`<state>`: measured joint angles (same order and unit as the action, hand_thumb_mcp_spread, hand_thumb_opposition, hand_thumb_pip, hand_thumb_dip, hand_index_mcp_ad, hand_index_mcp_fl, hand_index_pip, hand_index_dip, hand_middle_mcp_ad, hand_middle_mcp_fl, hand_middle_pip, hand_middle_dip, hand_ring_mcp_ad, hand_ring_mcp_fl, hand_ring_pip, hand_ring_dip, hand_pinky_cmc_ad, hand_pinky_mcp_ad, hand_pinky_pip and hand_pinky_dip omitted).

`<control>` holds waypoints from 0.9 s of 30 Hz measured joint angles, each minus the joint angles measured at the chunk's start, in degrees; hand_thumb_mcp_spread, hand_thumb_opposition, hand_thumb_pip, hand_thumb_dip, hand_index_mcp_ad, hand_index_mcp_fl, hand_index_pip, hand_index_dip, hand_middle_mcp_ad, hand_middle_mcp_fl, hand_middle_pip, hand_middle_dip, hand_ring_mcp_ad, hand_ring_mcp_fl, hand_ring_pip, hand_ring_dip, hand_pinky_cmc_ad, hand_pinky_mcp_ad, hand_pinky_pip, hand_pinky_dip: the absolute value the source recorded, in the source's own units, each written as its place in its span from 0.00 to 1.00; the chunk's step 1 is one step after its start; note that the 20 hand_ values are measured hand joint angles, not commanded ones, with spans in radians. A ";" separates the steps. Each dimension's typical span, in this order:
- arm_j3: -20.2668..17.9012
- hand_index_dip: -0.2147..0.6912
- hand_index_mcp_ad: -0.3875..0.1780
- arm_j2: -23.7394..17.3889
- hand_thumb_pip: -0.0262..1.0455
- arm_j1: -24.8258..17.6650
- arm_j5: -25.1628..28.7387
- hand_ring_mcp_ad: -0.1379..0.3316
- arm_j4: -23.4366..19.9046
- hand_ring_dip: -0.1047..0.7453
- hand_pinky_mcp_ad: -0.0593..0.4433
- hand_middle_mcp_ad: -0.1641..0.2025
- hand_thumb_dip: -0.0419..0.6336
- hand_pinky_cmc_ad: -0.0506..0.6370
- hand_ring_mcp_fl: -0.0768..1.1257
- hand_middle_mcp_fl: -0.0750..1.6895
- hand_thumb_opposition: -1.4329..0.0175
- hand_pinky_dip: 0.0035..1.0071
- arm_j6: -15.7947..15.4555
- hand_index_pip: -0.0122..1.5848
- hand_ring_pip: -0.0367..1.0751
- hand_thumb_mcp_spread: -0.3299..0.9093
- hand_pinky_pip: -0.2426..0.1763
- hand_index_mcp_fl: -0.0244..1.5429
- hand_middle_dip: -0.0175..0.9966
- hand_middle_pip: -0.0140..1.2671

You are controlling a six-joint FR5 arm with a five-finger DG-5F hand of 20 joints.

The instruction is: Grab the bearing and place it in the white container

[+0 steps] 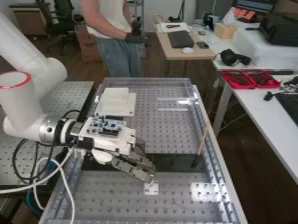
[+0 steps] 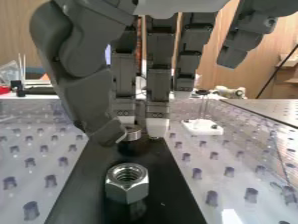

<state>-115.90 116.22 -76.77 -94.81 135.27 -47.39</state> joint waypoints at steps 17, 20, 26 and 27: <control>-0.11 0.26 0.48 0.31 0.57 -0.14 0.15 0.37 -0.34 0.84 0.57 0.53 0.53 0.51 0.26 0.38 0.41 0.17 -0.36 0.75 0.24 0.73 0.40 0.25 0.82 0.49; -0.04 0.26 0.48 0.58 0.57 -0.15 0.10 0.37 -0.35 0.84 0.58 0.53 0.53 0.51 0.26 0.38 0.41 0.17 -0.44 0.75 0.24 0.73 0.40 0.25 0.85 0.49; -0.21 0.26 0.48 0.67 0.57 -0.12 0.07 0.37 -0.55 0.84 0.57 0.53 0.53 0.51 0.26 0.37 0.41 0.17 -0.49 0.75 0.24 0.73 0.40 0.25 0.87 0.51; -0.22 0.26 0.48 0.66 0.57 -0.11 0.09 0.37 -0.55 0.84 0.57 0.53 0.53 0.51 0.26 0.37 0.41 0.17 -0.42 0.75 0.24 0.73 0.40 0.25 0.87 0.51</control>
<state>-116.12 116.88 -76.88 -94.73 134.72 -47.81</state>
